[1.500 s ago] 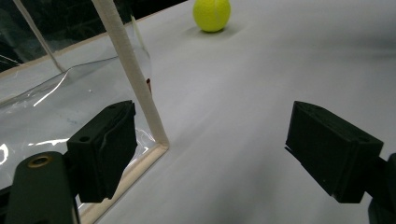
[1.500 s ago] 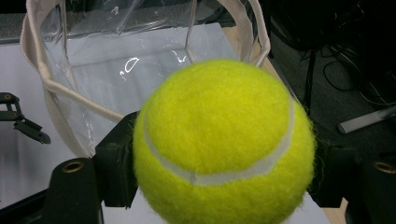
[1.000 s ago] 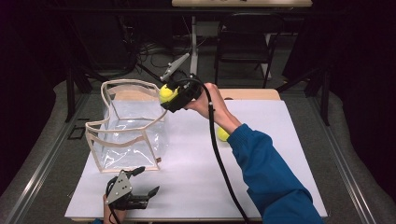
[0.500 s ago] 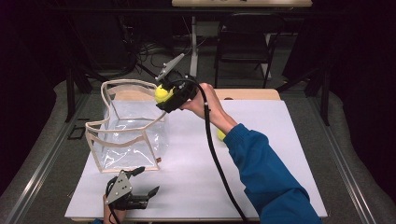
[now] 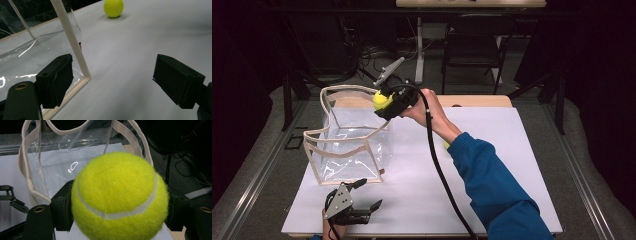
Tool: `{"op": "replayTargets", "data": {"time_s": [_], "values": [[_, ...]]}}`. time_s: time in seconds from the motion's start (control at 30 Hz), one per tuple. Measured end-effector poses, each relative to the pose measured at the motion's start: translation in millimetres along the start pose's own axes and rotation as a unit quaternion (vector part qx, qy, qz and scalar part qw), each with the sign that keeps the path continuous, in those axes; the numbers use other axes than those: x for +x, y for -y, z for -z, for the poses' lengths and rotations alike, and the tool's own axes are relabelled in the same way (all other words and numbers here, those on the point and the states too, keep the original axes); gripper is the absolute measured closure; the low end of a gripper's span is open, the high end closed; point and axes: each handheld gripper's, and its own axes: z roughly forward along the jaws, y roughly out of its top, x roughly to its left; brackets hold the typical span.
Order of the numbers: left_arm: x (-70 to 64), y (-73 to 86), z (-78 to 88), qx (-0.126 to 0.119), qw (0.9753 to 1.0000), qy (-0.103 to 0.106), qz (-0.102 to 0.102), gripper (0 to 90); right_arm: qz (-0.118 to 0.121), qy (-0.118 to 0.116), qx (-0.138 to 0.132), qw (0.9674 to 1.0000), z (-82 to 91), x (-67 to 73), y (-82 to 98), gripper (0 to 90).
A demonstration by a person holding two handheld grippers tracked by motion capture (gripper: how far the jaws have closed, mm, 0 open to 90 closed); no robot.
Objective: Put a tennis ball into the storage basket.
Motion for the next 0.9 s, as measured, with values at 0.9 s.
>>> {"op": "replayTargets", "data": {"time_s": [0.9], "values": [[-0.5, 0.0, 0.2, -0.003, 1.0, 0.0, -0.002, 15.9, 0.007, 0.0, -0.007, 1.0, -14.5, 9.3, -12.5, 25.9]]}}
